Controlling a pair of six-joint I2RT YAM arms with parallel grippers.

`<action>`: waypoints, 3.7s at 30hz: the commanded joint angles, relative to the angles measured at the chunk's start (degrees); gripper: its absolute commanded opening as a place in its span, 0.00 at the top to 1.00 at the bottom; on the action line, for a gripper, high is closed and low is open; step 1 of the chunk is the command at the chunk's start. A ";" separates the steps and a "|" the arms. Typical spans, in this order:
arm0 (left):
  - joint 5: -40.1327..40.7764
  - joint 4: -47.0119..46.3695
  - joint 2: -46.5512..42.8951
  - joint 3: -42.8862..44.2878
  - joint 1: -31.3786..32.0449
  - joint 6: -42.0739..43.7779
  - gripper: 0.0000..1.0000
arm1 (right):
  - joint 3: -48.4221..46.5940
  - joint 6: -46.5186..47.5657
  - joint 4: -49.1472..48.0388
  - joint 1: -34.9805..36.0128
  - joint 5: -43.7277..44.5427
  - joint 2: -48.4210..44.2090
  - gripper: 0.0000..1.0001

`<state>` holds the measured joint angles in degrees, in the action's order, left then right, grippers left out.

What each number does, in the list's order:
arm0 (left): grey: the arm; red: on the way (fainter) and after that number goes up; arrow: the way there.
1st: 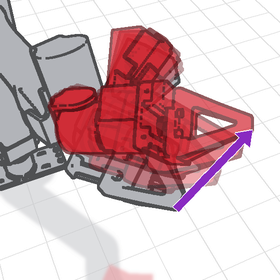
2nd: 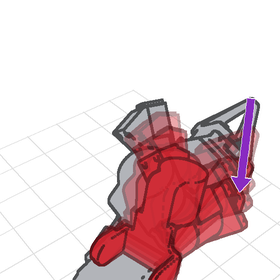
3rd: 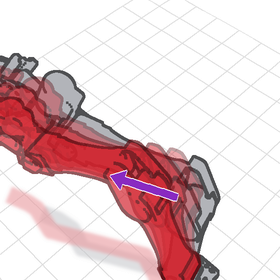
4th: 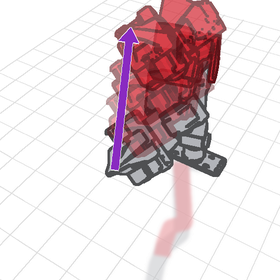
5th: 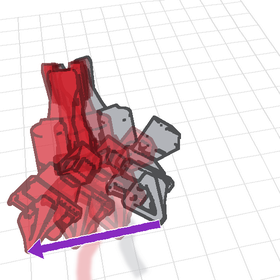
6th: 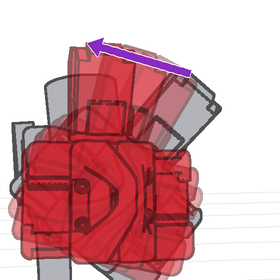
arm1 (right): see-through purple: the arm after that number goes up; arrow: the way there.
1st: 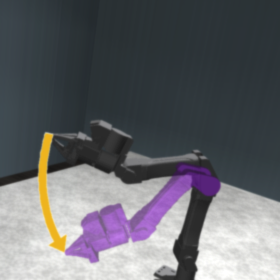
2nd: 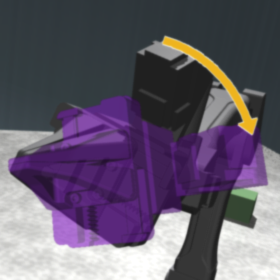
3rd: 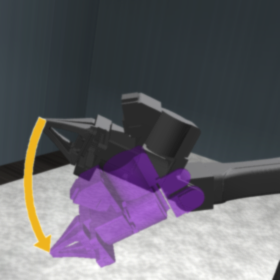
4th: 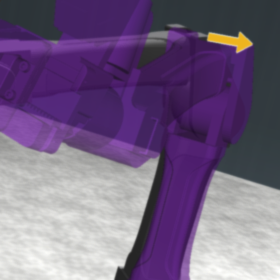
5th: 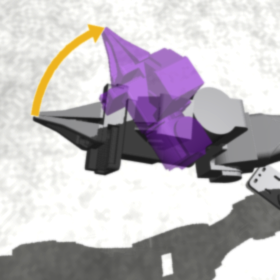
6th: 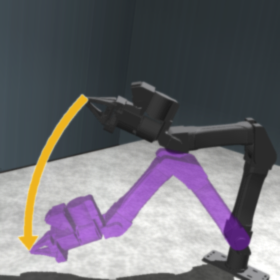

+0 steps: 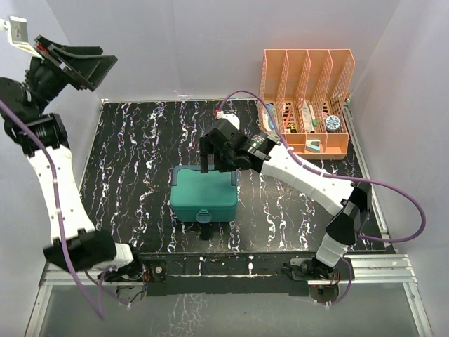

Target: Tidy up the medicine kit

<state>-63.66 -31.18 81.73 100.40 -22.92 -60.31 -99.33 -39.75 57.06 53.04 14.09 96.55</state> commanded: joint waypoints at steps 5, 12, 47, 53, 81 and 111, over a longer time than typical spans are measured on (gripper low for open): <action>18.19 46.32 0.10 -0.71 4.05 36.21 0.01 | 3.03 -2.62 -0.03 0.40 2.91 -4.58 0.02; 26.54 67.33 -4.31 -12.01 11.74 58.30 0.01 | 11.26 -8.54 0.35 1.32 6.42 -11.62 0.02; 38.48 77.65 13.17 -1.72 29.21 74.00 0.18 | 36.56 -56.80 -7.70 33.77 23.34 -15.35 0.19; 37.63 77.41 13.76 -1.48 29.86 74.43 0.18 | 36.34 -59.51 -10.53 34.15 26.68 -15.05 0.19; 38.44 79.32 19.88 1.55 34.78 75.52 0.20 | 49.10 -58.71 -11.43 17.28 29.63 -23.00 0.21; 40.90 79.22 18.46 -2.09 34.48 76.94 0.21 | 31.11 -24.64 -37.09 -3.59 18.72 -1.07 0.16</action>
<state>-22.98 47.20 103.00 99.20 11.75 16.21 -62.87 -70.11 26.79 52.14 33.21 94.06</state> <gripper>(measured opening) 0.796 0.835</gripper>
